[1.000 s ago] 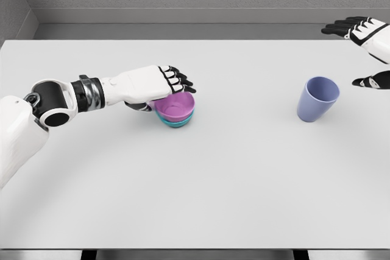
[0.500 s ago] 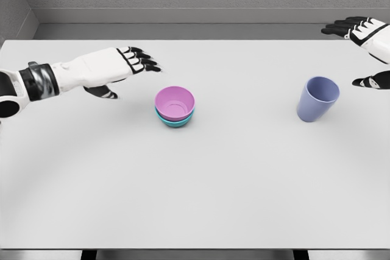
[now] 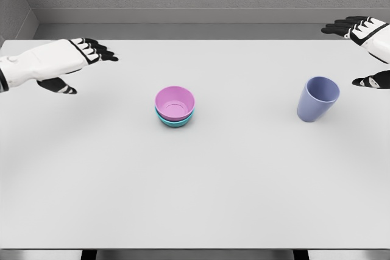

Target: Stacking bowl and cup with both arms

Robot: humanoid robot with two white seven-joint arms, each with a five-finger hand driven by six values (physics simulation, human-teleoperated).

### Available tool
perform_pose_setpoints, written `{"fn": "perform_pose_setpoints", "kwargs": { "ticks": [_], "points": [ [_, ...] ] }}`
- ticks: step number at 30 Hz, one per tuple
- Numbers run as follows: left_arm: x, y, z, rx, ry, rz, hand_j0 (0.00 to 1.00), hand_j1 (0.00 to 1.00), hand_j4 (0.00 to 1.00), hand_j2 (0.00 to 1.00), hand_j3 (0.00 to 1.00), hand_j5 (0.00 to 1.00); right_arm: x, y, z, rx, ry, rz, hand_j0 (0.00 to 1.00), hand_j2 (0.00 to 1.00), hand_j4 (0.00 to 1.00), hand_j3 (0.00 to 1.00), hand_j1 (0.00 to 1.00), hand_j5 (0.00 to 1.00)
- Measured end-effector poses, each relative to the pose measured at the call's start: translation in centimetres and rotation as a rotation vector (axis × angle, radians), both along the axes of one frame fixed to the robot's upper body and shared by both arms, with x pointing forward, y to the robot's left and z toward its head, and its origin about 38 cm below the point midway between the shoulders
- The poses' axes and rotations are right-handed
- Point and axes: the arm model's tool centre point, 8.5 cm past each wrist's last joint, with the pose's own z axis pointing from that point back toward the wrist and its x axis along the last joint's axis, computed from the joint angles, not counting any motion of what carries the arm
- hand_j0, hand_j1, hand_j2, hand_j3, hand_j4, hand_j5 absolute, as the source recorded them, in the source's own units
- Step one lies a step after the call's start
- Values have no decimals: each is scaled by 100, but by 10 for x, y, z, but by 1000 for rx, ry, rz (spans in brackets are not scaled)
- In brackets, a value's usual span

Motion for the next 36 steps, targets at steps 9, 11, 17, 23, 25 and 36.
{"fn": "perform_pose_setpoints", "kwargs": {
  "ticks": [9,11,17,23,25,36],
  "points": [
    [0,2,1,3,1,4,100,100,100,100,100,100,0,-3,1,-5,2,-7,100,100,100,100,100,100],
    [0,2,1,3,1,4,100,100,100,100,100,100,1,-5,1,-7,3,-15,100,100,100,100,100,100],
    [0,1,0,6,3,3,100,100,100,100,100,100,2,-10,4,-8,-6,-27,100,100,100,100,100,100],
    [0,1,0,8,3,3,100,100,100,100,100,100,3,-15,12,-67,-37,-52,100,100,100,100,100,100],
    [0,2,-1,9,5,3,100,100,100,100,100,100,4,-18,12,-132,-50,-68,100,100,100,100,100,100],
    [-1,2,-2,12,9,3,100,100,100,100,100,100,4,-18,-3,-316,81,-59,100,100,100,100,100,100]
  ]
}}
